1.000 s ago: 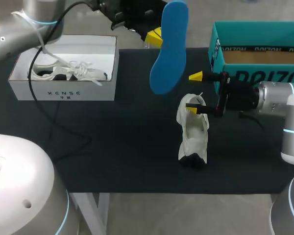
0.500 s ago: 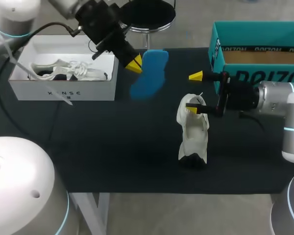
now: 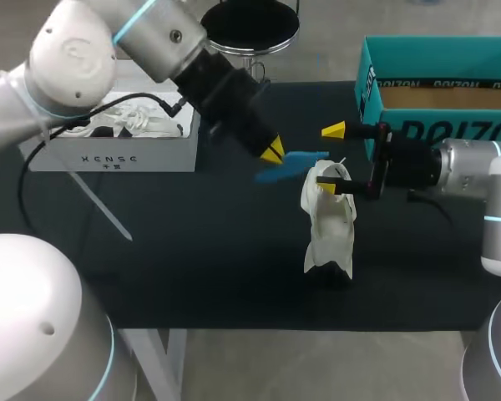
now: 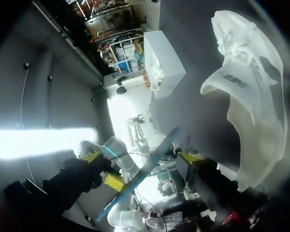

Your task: Take the shoe out of the shoebox, open the shoe tongue, remove and reinsert the insole, then place the shoe into the shoebox

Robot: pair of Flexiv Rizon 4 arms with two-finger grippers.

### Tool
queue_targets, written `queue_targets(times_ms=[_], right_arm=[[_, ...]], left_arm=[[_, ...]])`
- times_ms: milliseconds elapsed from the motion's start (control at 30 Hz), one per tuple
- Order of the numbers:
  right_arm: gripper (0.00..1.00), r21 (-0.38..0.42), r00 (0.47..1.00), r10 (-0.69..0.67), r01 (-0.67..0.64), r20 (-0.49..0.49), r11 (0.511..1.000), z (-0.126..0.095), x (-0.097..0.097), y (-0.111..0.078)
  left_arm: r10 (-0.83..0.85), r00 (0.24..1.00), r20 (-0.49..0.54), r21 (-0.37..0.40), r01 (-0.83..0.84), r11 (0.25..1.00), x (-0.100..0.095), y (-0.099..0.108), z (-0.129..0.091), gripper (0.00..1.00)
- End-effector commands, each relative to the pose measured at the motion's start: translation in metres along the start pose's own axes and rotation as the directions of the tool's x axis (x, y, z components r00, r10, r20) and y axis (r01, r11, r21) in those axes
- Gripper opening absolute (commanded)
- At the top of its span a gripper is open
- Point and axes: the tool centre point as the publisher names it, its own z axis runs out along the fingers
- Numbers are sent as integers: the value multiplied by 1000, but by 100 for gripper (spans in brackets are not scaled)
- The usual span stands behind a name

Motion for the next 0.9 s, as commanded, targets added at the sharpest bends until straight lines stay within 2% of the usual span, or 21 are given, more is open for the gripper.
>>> queue_targets(times_ms=[33, 500, 700, 900], right_arm=[[100, 0, 1000, 0, 0, 1, 1000, 1, 0, 0], [100, 0, 1000, 0, 0, 1, 1000, 1, 0, 0], [100, 0, 1000, 0, 0, 1, 1000, 1, 0, 0], [100, 0, 1000, 0, 0, 1, 1000, 1, 0, 0]], left_arm=[[84, 994, 72, -41, -81, 996, 11, -2, 8, 0], [353, 902, 247, -124, -332, 935, 11, -10, 4, 0], [425, 861, 278, -167, -392, 905, 14, -7, 12, 0], [457, 824, 335, -174, -423, 889, 22, -2, 25, 0]])
